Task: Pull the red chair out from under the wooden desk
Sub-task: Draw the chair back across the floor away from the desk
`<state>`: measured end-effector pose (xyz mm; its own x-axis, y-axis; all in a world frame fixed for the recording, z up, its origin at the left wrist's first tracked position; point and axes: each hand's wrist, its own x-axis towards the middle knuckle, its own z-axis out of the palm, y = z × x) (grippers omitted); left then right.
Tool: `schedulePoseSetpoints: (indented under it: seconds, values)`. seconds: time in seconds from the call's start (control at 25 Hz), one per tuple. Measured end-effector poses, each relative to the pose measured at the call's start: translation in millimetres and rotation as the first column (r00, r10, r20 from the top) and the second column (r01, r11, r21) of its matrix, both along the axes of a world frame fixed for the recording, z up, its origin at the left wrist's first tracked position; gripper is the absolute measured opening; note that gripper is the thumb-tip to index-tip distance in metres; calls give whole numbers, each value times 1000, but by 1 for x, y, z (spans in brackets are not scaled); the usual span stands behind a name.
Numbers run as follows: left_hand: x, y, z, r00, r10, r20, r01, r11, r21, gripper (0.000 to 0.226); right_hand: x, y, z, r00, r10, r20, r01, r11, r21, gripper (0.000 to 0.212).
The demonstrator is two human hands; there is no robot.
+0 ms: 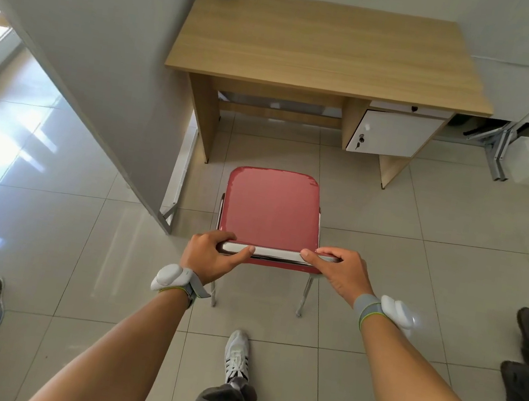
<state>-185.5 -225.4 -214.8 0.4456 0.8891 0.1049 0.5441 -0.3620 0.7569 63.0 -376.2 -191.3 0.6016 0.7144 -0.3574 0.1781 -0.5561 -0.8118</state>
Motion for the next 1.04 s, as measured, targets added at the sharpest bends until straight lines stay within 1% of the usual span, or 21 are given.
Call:
schedulePoseSetpoints:
  seconds: [0.16, 0.36, 0.56, 0.72, 0.84, 0.92, 1.04]
  values:
    - [-16, -31, -2, 1000, -12, -27, 12, 1000, -20, 56, -14, -30, 1, 1000, 25, 2, -25, 1000, -4, 68]
    - [-38, -69, -1, 999, -11, -39, 10, 999, -35, 55, -35, -67, -1, 999, 45, 0, -45, 999, -1, 69]
    - [-54, -97, 1, 999, -19, -34, 17, 997, -77, 61, -51, -96, 1, 998, 57, 1, -57, 998, 9, 70]
    - [-57, -106, 5, 998, -54, -45, 50, 995, -88, 53, -58, -104, 2, 998, 70, -2, -70, 997, -19, 63]
    - [-58, -105, 6, 993, -102, -66, 94, 989, -113, 51, -56, -101, 6, 990, 144, 14, -142, 987, -77, 54]
    - [-60, -101, 6, 989, -125, -83, 113, 984, -134, 51, -55, -99, 7, 986, 168, 14, -166, 982, -95, 53]
    - [-60, -101, 8, 989, -121, -90, 108, 985, -133, 51, -57, -99, 4, 988, 151, 22, -149, 985, -82, 55]
